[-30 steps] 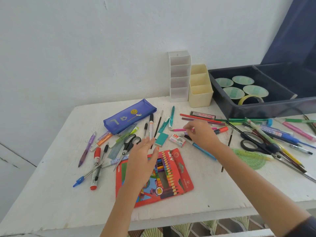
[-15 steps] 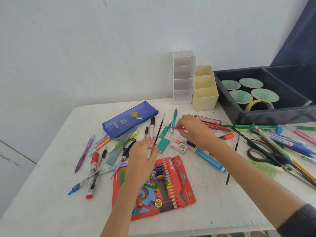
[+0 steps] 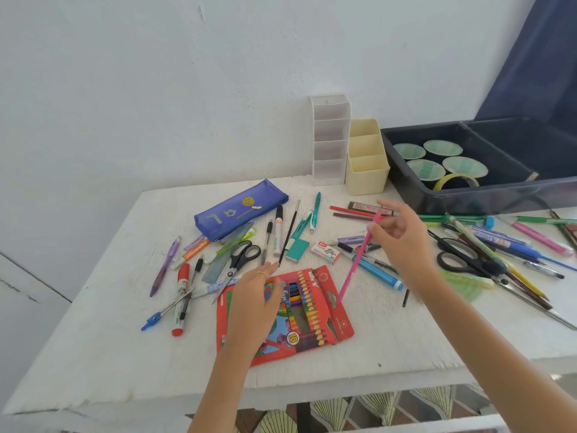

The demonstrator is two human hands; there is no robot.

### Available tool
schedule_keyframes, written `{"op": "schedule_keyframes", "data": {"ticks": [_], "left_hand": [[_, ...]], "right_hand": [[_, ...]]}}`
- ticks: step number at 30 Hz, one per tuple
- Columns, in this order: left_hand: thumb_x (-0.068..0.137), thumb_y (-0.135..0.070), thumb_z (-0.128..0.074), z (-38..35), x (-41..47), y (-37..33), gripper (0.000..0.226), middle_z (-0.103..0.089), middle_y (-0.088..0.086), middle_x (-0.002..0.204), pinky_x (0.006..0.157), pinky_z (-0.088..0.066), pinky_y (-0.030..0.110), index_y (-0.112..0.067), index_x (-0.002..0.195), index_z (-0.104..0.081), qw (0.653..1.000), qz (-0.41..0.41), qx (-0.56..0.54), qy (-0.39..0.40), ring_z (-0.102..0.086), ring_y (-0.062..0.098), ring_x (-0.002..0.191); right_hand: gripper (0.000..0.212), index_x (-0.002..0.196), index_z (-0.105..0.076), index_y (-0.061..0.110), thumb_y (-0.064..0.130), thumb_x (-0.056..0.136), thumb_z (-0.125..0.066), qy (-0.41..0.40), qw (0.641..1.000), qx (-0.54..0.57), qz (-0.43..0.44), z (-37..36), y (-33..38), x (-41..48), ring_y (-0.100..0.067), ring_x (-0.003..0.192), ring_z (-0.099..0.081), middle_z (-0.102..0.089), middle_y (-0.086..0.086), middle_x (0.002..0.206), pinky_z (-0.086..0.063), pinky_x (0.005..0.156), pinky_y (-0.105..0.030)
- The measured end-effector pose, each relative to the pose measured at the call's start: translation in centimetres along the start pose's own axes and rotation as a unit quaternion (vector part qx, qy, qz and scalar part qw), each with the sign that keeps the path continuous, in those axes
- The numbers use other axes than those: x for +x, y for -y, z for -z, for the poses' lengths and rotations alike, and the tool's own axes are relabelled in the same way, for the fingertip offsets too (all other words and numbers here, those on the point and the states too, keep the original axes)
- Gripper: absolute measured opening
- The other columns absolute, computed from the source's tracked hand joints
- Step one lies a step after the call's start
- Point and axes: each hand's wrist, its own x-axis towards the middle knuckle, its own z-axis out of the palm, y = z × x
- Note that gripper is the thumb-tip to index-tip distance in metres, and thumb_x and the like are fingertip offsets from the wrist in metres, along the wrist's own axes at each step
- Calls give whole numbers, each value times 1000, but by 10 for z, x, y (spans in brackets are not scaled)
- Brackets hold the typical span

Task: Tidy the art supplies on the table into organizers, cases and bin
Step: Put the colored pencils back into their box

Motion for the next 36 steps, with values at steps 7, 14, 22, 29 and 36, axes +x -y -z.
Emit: {"op": "schedule_keyframes", "data": {"ticks": [7, 14, 22, 29, 36], "left_hand": [[97, -23, -47, 0, -23, 14, 39, -40, -2, 146, 114, -26, 30, -18, 135, -49, 999, 26, 17, 22, -31, 12, 138], [99, -30, -41, 1, -29, 20, 43, -21, -7, 154, 118, -16, 38, -24, 142, -37, 998, 13, 22, 64, -11, 8, 144], [97, -39, -41, -1, -29, 24, 49, -17, -5, 156, 114, 3, 24, -26, 144, -32, 996, -6, 40, 75, -6, 10, 145], [97, -39, -40, -3, -28, 25, 49, -18, -4, 156, 113, 4, 23, -25, 144, -32, 996, -10, 51, 72, -7, 11, 145], [97, -40, -40, -3, -27, 26, 50, -17, -5, 156, 113, 4, 24, -26, 144, -32, 995, -10, 60, 77, -7, 10, 145]], "right_hand": [[37, 116, -52, 12, 2, 84, -66, -27, 979, 151, -138, -17, -38, -42, -20, 74, -70, -69, -14, 87, -53, 71, -27], [28, 97, -72, 18, 13, 70, -80, 76, 996, 5, -52, -28, -50, -79, -12, 71, -66, -71, 2, 77, -51, 64, -14], [9, 86, -73, 15, 9, 79, -71, 107, 957, -254, 85, -58, -55, -78, -15, 90, -47, -53, 5, 84, -29, 69, -8], [7, 85, -75, 13, 13, 78, -74, 113, 953, -254, 122, -43, -56, -72, -7, 72, -49, -54, 6, 79, -35, 64, -10], [6, 84, -73, 19, 21, 79, -73, 152, 926, -305, 165, -50, -54, -68, -10, 90, -38, -52, 13, 87, -29, 73, -16]]}}
